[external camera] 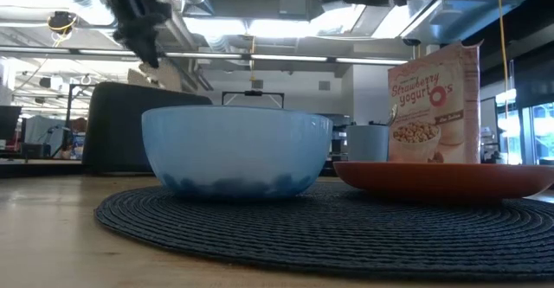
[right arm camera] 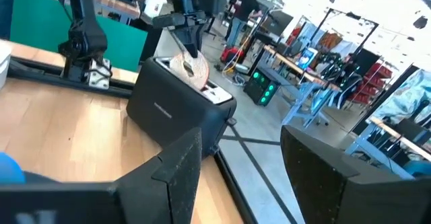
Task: Arrange a breakfast setting
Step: Put the toasted bread on the orange plate
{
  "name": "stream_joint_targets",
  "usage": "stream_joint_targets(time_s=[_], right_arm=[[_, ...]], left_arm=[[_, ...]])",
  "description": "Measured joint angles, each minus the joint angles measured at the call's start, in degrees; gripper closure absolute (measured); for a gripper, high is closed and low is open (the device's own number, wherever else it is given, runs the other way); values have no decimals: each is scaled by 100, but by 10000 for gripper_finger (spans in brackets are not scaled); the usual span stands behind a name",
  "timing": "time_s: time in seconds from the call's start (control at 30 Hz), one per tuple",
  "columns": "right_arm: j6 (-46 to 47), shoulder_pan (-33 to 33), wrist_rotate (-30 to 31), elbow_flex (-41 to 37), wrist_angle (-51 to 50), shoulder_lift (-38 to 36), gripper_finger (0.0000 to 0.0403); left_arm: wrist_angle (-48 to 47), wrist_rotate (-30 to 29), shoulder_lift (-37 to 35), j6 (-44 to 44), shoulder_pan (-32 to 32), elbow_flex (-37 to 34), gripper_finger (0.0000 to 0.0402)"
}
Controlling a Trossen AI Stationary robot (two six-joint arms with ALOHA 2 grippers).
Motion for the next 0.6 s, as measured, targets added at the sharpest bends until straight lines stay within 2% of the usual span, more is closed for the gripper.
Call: stream_joint_targets(time_s=[0.17, 0.27, 0.33, 0.43, 0.5, 0.6], right_arm=[[9, -2, 0, 2, 41, 0, 210], [351, -2, -46, 2, 41, 0, 210], [657, -2, -211, 2, 71, 36, 210], [971, -2, -592, 4, 181, 149, 210], [1153, -2, -1048, 4, 430, 255, 206], [1356, -2, -1862, 4, 898, 481, 189]], left_arm=[[264, 207, -566, -234, 0, 0, 357], [485, 640, -888, -264, 0, 0, 357], [610, 1132, -1034, -292, 0, 0, 357], [636, 2202, -1126, -307, 0, 0, 357], [643, 2832, -1124, -307, -46, -15, 357], [777, 3317, -1045, -354, -369, -216, 356]])
